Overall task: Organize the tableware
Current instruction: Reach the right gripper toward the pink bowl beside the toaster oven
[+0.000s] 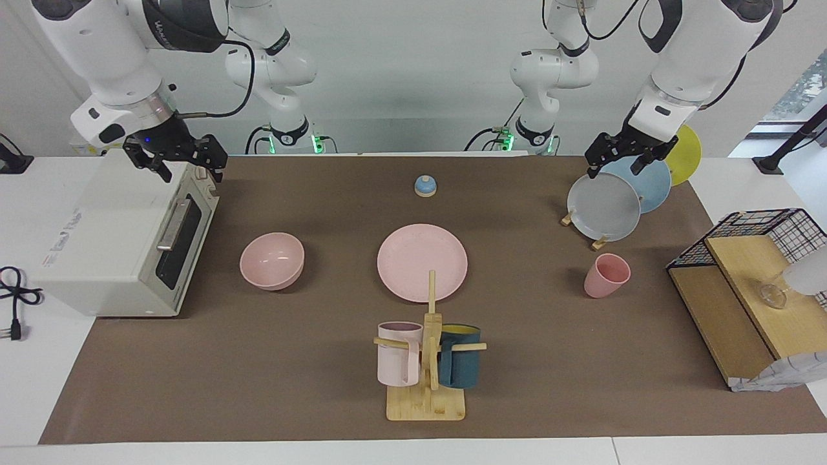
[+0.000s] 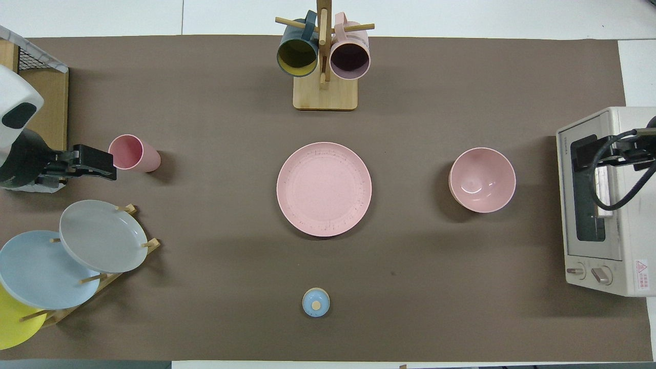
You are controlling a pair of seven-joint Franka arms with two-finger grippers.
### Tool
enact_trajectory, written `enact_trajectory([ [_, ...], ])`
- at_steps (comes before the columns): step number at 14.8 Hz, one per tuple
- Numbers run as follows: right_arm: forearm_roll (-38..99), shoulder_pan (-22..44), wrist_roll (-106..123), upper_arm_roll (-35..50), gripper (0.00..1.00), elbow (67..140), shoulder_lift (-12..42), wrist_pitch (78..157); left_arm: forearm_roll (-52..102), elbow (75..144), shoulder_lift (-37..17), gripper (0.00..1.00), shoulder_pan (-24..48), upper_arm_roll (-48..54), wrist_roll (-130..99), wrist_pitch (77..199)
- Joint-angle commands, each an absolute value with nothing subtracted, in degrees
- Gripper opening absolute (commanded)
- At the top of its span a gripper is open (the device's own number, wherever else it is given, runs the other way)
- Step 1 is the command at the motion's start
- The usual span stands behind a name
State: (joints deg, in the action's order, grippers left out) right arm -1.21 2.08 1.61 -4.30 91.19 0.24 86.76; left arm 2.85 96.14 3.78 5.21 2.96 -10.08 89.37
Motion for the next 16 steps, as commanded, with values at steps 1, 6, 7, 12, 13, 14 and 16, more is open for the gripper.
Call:
enact_trajectory([
  [1, -1.5, 1.9, 2.5, -4.2, 1.00, 91.7, -0.4, 86.4, 3.1, 96.1, 4.3, 1.00, 4.9, 3.1, -10.3, 88.8],
  [6, -0.6, 1.9, 1.8, -4.6, 1.00, 91.5, -0.4, 86.4, 3.1, 96.1, 4.4, 1.00, 4.9, 3.1, -10.3, 88.8],
  [7, -0.7, 1.9, 2.4, -4.9, 1.00, 91.6, -0.5, 86.2, 3.1, 96.1, 4.3, 1.00, 4.9, 3.1, -10.3, 88.9],
  [12, -0.5, 10.7, -3.5, -3.8, 1.00, 101.8, -0.8, 101.2, 3.1, 96.1, 4.3, 1.00, 4.9, 3.1, -10.3, 88.9],
  [13, -0.5, 12.9, -7.7, -3.7, 1.00, 104.6, 0.9, 105.0, 3.1, 96.1, 4.3, 1.00, 4.9, 3.1, -10.3, 88.8],
  [14, -0.5, 14.1, -9.9, -3.7, 1.00, 107.9, 1.7, 109.1, 3.1, 96.1, 4.3, 1.00, 4.9, 3.1, -10.3, 88.8],
  [16, -0.5, 15.8, -10.0, -3.7, 1.00, 114.8, 1.9, 117.9, 3.1, 96.1, 4.3, 1.00, 4.9, 3.1, -10.3, 88.8],
])
